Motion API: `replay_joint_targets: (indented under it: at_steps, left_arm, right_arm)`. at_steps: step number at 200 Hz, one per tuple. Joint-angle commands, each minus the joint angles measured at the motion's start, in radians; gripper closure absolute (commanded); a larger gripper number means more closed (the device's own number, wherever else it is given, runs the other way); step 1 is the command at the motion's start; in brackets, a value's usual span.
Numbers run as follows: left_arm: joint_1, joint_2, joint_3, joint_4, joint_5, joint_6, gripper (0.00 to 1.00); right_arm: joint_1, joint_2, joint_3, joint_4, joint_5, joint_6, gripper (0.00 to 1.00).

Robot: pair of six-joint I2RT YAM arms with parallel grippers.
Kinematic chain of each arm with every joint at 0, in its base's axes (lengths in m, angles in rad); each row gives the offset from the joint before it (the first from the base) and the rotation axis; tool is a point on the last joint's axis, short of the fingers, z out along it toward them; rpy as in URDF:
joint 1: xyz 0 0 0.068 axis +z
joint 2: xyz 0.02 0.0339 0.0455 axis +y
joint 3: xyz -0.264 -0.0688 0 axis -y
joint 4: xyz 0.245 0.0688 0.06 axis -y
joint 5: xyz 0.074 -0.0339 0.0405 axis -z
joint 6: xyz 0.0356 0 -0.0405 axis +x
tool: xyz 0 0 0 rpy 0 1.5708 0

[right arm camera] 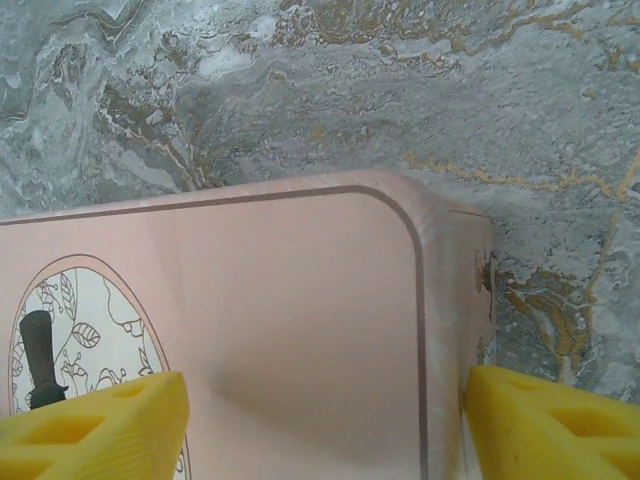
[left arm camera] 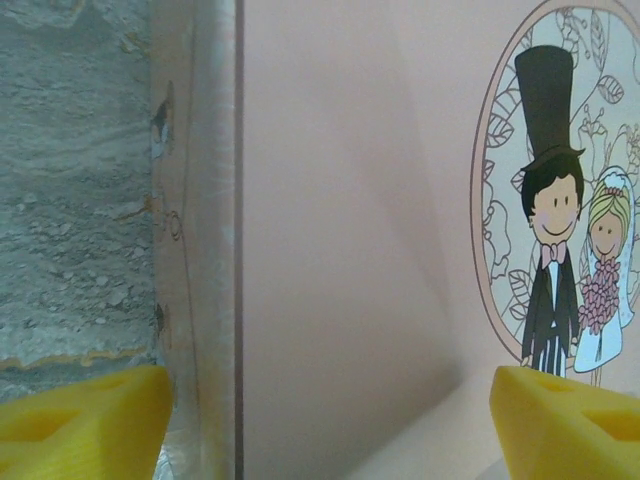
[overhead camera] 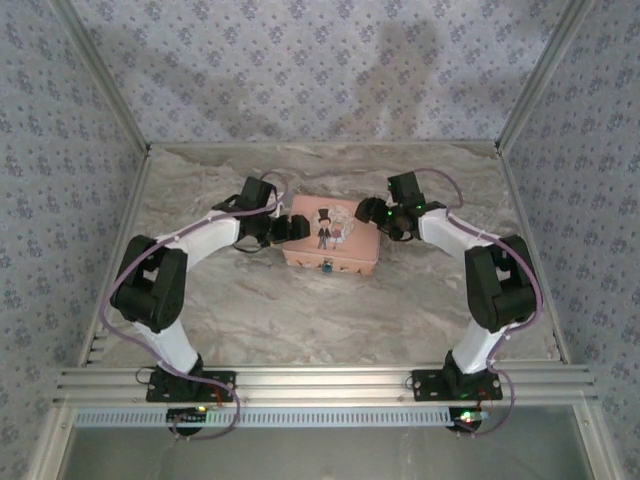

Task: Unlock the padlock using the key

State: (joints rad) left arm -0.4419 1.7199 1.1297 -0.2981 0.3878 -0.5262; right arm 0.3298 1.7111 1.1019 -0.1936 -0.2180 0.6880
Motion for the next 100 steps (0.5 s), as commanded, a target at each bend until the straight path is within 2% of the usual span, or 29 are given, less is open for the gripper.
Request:
replay_joint_targets:
  at_steps: [1, 26, 39, 56, 68, 100]
  left_arm:
    - [0.015, -0.083, -0.022, 0.022, -0.057, -0.052, 0.15]
    - [0.044, -0.160, -0.065, -0.009, -0.114, -0.077, 0.13]
    - [0.064, -0.213, -0.084, -0.067, -0.178, -0.098, 0.13]
    - [0.084, -0.284, -0.112, -0.151, -0.274, -0.120, 0.13]
    - [0.095, -0.307, -0.120, -0.221, -0.334, -0.139, 0.13]
    - [0.141, -0.267, -0.129, -0.311, -0.388, -0.226, 0.26]
  right_arm:
    - [-0.001, -0.013, 0.034, -0.079, -0.002, -0.045, 0.20]
    - [-0.010, -0.061, 0.054, -0.165, 0.072, -0.097, 0.18]
    - [0.001, -0.109, 0.062, -0.228, 0.136, -0.124, 0.18]
    - [0.056, -0.205, 0.053, -0.277, 0.256, -0.155, 0.19]
    - [0.101, -0.264, 0.039, -0.310, 0.294, -0.182, 0.21]
    - [0.208, -0.393, -0.020, -0.355, 0.331, -0.174, 0.25]
